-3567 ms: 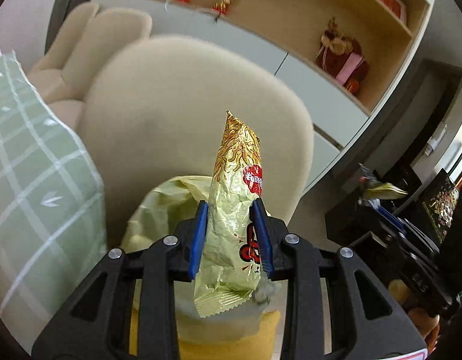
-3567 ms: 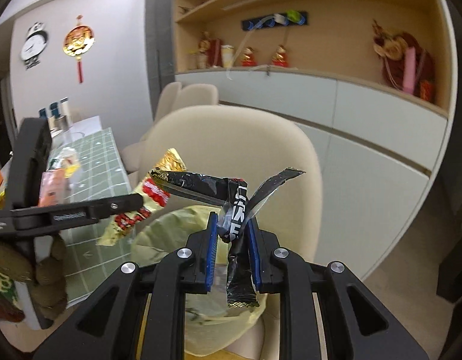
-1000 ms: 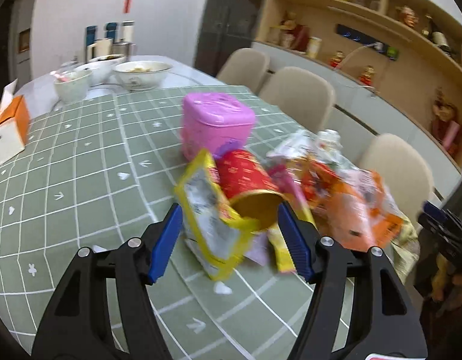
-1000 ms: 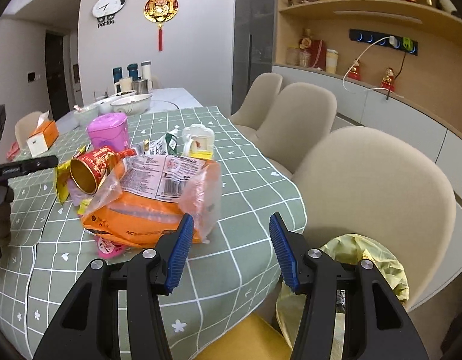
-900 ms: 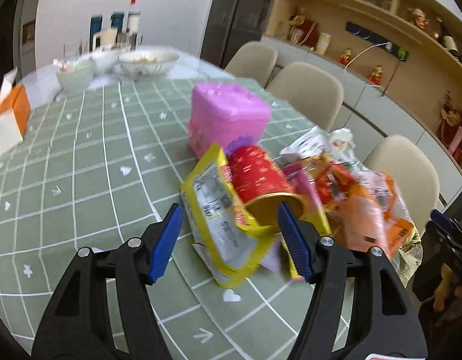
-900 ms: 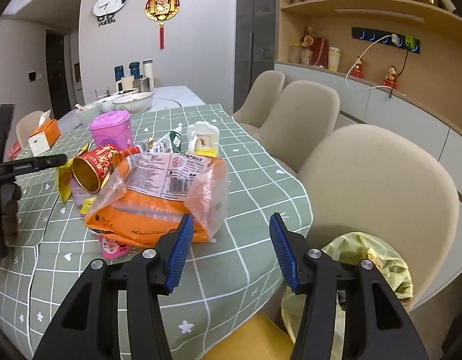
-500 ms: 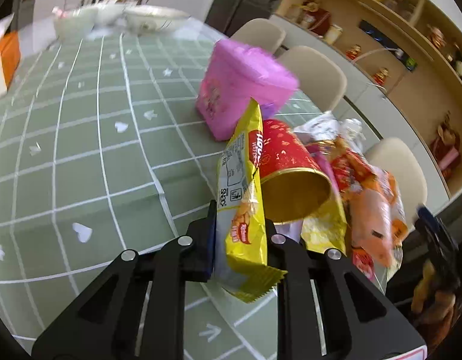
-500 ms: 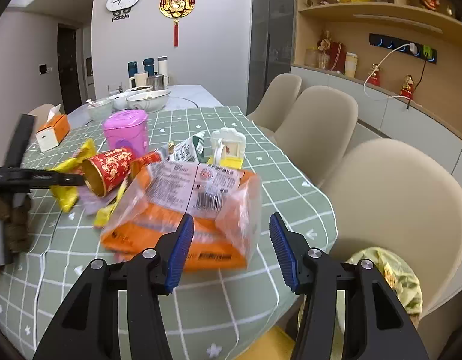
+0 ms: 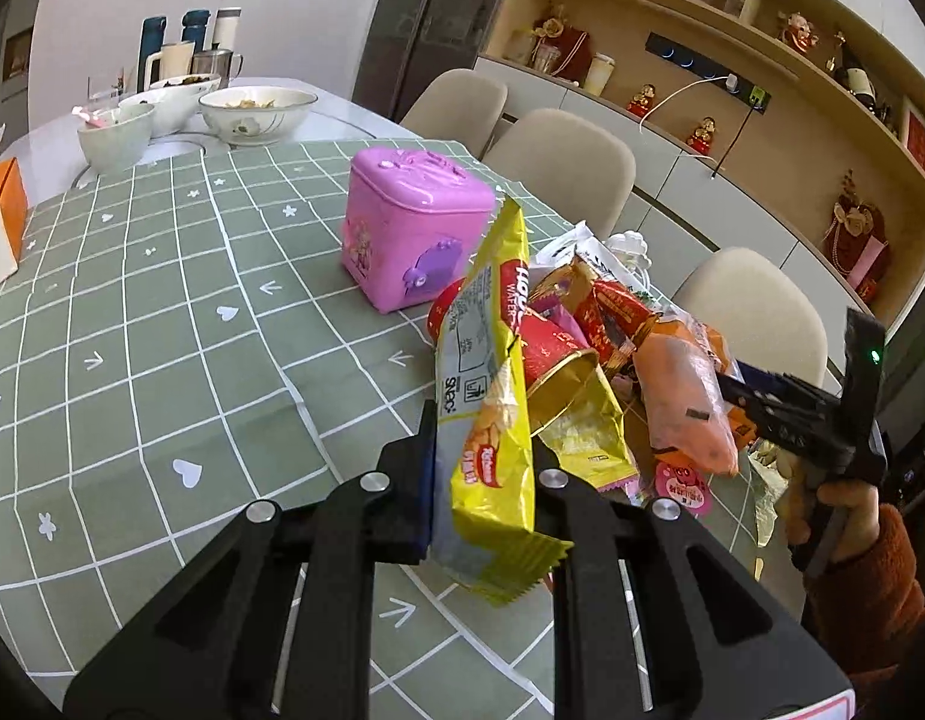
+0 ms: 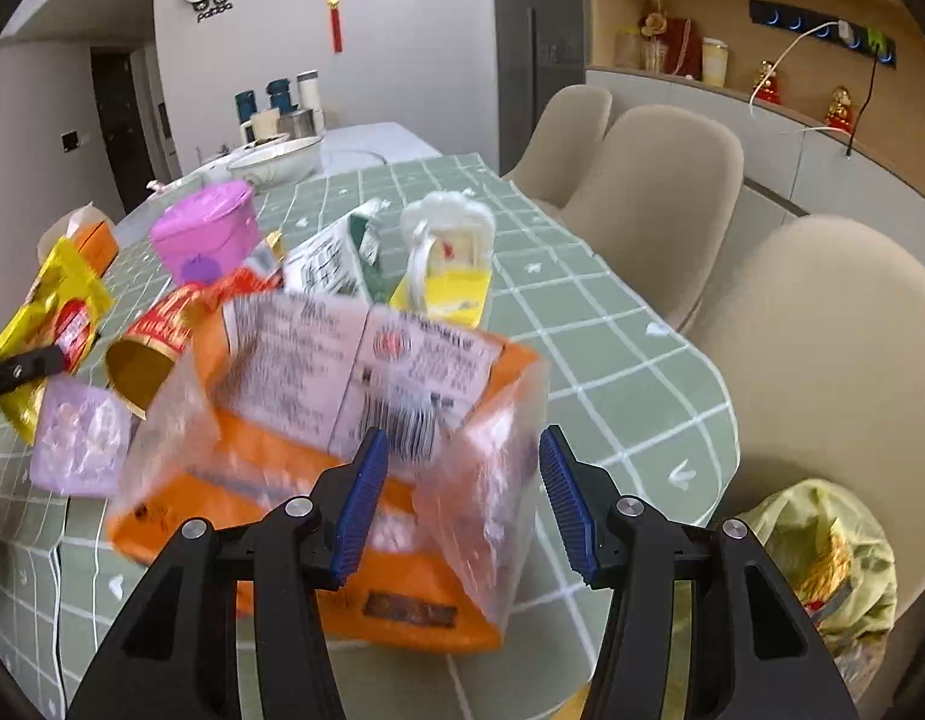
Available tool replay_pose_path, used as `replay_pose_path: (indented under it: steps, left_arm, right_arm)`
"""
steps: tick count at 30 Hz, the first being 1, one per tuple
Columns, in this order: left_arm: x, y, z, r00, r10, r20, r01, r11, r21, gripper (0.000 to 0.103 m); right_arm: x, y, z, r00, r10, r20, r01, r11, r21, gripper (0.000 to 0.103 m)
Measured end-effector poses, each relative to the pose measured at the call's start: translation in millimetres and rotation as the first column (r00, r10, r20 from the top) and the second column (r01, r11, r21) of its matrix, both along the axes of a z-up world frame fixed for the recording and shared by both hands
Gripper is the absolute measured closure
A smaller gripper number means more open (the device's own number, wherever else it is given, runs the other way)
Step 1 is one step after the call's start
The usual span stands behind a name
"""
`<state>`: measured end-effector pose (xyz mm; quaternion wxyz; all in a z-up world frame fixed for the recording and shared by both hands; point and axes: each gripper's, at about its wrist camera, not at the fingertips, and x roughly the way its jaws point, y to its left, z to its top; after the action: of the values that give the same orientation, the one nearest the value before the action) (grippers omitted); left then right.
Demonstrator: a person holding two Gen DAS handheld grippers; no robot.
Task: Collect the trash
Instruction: 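Grasp the orange bread bag with the right gripper while the left lifts the yellow packet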
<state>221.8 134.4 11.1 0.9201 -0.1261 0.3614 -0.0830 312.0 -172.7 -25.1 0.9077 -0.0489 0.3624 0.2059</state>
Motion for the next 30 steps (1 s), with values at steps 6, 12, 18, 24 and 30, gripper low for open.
replay_pose_path:
  steps: [6, 12, 18, 24, 30]
  left_arm:
    - [4, -1, -7, 0.999, -0.035, -0.015, 0.035, 0.999, -0.037, 0.079]
    - [3, -2, -4, 0.998, -0.059, -0.006, 0.059, 0.997, -0.052, 0.065]
    - [-3, 2, -3, 0.998, -0.055, -0.009, 0.054, 0.997, -0.060, 0.055]
    - [-5, 6, -17, 0.997, 0.021, -0.078, -0.020, 1.000, 0.020, 0.055]
    - [-5, 9, -37, 0.989, 0.057, -0.138, -0.050, 0.997, 0.055, 0.089]
  right_arm:
    - [-30, -5, 17, 0.998, 0.001, 0.061, -0.002, 1.000, 0.010, 0.080]
    - [-45, -16, 39, 0.993, -0.034, 0.116, 0.029, 0.999, 0.045, 0.080]
    - [-56, -18, 44, 0.989, -0.036, 0.146, 0.035, 0.999, 0.012, 0.080]
    - [-62, -18, 41, 0.988, -0.016, 0.152, 0.016, 1.000, 0.000, 0.080]
    - [-68, -21, 41, 0.986, -0.009, 0.164, 0.009, 1.000, 0.002, 0.080]
